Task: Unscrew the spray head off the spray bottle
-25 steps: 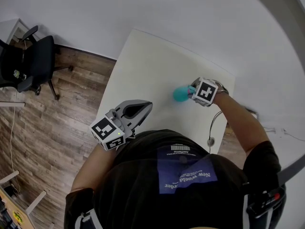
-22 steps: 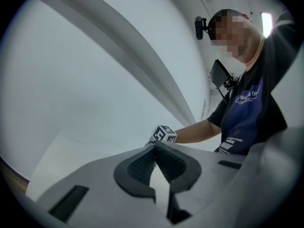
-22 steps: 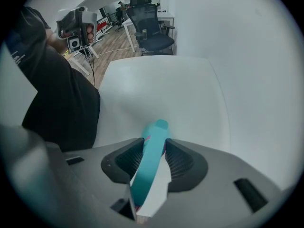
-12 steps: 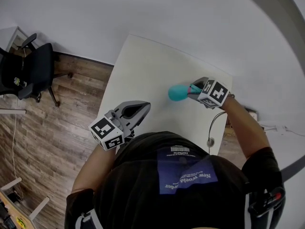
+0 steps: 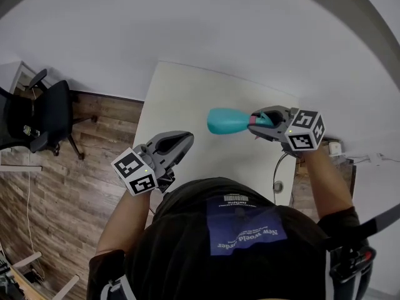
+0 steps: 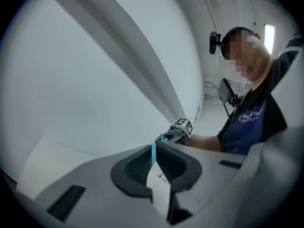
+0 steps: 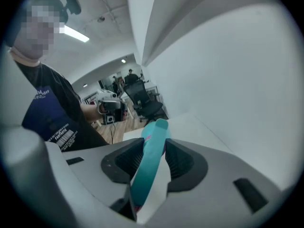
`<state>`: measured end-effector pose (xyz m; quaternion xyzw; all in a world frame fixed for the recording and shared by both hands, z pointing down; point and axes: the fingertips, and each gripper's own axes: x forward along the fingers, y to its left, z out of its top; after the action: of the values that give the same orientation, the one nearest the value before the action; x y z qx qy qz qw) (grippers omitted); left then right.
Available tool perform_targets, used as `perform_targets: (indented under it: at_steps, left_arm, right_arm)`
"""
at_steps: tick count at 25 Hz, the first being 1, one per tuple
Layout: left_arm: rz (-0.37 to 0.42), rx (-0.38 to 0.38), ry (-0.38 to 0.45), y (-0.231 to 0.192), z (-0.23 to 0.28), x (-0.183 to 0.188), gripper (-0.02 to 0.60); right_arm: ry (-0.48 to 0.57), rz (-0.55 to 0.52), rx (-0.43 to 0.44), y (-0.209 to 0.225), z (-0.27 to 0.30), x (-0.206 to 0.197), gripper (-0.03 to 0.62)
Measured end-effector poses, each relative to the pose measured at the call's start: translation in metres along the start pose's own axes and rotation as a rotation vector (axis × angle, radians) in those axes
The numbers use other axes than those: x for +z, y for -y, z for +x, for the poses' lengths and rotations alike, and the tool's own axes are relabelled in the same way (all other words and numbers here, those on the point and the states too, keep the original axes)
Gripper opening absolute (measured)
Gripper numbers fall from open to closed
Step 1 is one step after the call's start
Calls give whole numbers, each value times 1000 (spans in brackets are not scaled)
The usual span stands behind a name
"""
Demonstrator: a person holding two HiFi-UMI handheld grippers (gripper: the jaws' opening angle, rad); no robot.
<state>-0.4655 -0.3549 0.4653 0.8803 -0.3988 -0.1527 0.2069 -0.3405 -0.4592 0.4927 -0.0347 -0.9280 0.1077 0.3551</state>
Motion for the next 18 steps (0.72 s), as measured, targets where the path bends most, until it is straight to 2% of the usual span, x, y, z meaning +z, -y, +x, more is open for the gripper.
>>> perform_targets:
  at_steps: [1, 4, 8, 12, 18]
  left_arm:
    - [0, -13, -1, 4, 4, 4, 9]
    - [11, -67, -19, 29, 21, 9, 102]
    - [57, -119, -60, 44, 36, 19, 212]
    - [86, -151, -108, 44, 45, 28, 323]
    - [99, -219, -160, 51, 66, 35, 470]
  right_arm:
    - [54, 15, 10, -4, -10, 5, 141]
    - [201, 43, 44, -23, -47, 14, 141]
    - [329, 53, 102, -43, -71, 25, 141]
    - [409, 59, 169, -55, -78, 39, 141]
    - [460, 43, 254, -67, -85, 52, 141]
